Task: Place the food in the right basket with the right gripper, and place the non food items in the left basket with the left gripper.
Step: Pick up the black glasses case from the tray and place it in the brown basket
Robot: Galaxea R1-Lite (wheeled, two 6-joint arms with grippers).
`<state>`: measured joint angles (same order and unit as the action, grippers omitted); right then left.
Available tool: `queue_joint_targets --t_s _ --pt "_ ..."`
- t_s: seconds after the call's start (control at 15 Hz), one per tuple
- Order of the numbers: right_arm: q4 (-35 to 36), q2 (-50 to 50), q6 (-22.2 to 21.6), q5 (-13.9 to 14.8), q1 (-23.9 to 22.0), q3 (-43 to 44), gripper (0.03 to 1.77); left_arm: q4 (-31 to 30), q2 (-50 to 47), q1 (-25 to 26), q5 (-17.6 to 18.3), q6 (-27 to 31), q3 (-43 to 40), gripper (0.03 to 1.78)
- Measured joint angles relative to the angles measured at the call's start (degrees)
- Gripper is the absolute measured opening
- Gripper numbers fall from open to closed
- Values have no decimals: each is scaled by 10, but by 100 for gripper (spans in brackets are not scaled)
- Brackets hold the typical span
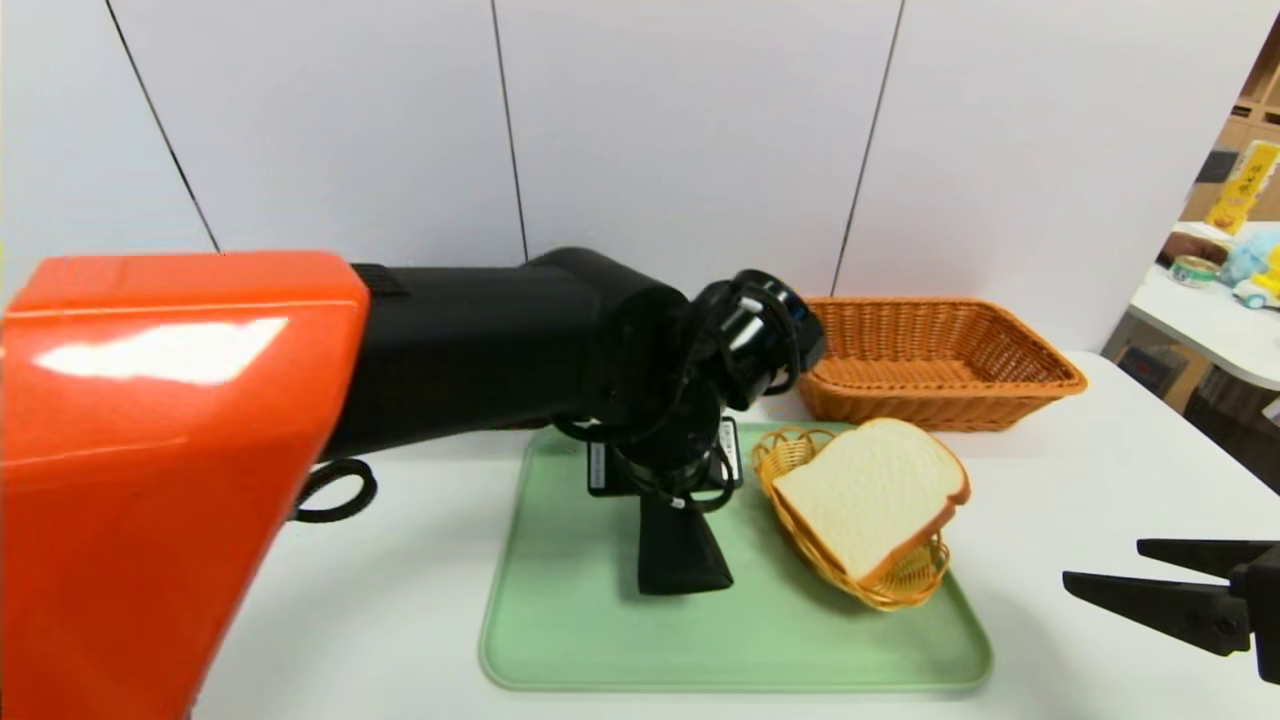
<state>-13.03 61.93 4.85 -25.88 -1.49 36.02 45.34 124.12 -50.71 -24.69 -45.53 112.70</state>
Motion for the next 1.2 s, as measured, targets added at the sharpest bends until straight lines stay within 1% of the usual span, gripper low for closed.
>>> queue_joint_targets --t_s 0.27,0.47,0.6,0.73,0.93,1.07,1.2 --pt "0 -2 0 0 0 2 171 8 -58 24 0 14 -1 51" --pt "-1 -8 -1 0 0 2 171 10 -112 56 0 56 -1 51" --pt "-2 -11 -1 0 0 0 171 6 -141 91 0 112 -1 49" --pt "-2 -12 -1 0 0 0 171 -4 -160 123 0 184 -1 49" --pt "-5 -16 0 0 0 0 171 -64 -171 169 10 322 -1 48" --pt "-8 -20 0 0 0 -1 171 -95 -169 189 38 405 -2 48" --pt "-8 -26 -1 1 0 -4 171 -109 -163 198 82 481 -4 48"
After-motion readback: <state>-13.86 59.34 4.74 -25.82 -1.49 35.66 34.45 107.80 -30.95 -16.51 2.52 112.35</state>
